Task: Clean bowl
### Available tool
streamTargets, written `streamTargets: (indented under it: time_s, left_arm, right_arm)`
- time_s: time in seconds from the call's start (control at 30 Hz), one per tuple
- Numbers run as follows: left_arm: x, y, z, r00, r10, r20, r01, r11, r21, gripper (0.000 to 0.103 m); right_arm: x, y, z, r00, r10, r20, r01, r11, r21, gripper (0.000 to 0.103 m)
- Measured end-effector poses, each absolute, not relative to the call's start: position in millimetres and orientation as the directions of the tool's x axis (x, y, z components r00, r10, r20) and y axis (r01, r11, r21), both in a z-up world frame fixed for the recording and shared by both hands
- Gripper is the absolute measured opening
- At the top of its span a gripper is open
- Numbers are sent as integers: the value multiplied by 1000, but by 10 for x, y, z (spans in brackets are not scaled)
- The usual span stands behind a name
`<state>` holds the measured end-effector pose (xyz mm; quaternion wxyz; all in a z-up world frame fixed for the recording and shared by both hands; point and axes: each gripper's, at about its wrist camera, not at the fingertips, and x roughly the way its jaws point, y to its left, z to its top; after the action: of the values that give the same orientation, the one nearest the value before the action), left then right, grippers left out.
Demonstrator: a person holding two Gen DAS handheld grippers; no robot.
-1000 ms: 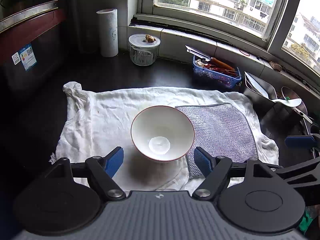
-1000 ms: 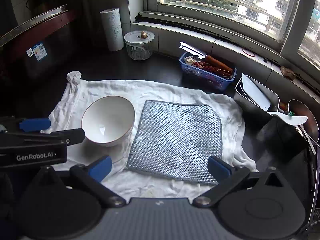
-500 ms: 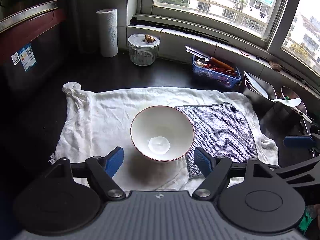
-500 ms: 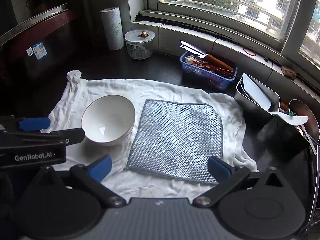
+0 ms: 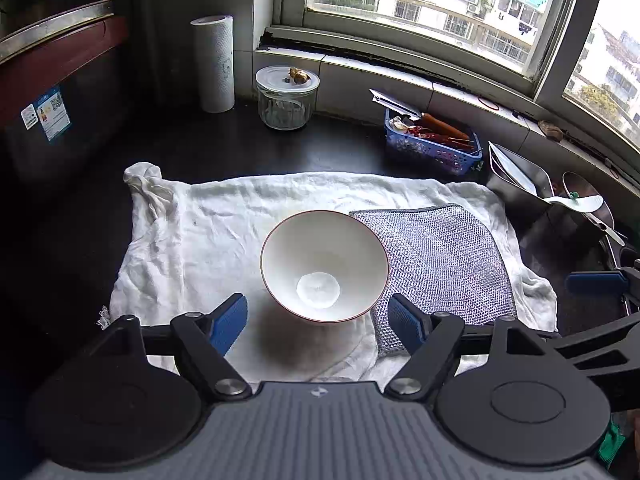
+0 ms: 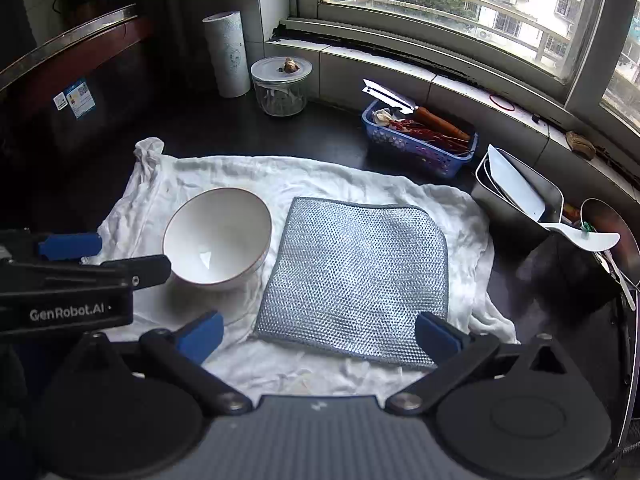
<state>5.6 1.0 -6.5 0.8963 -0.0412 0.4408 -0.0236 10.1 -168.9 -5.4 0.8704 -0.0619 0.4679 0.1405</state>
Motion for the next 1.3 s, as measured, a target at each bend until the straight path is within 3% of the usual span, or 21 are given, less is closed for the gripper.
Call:
streamTargets:
  time_s: [0.8,0.97,1.13,1.3]
  left_arm:
    - [203,-11,-216,556,-64,-828,-68,990,-122,77]
    - [152,-6,-237,567,-87,-819,-114,977,-182,77]
    - [68,21,-351,596,-99,-797,-166,956,-242,77]
    - [50,-11,-487,579,-138,-803,-145,952,-268,77]
  right_arm:
    - [433,-1765,-309,441,230,-868,-358,932,65,102]
    - [515,-1839,-433,413,264,-872,-396,914,89,102]
    - [501,-1982,-603,457,372,-808,-492,863,119,102]
    - [531,-2044,-822,471,373,-799,-541,838,73,102]
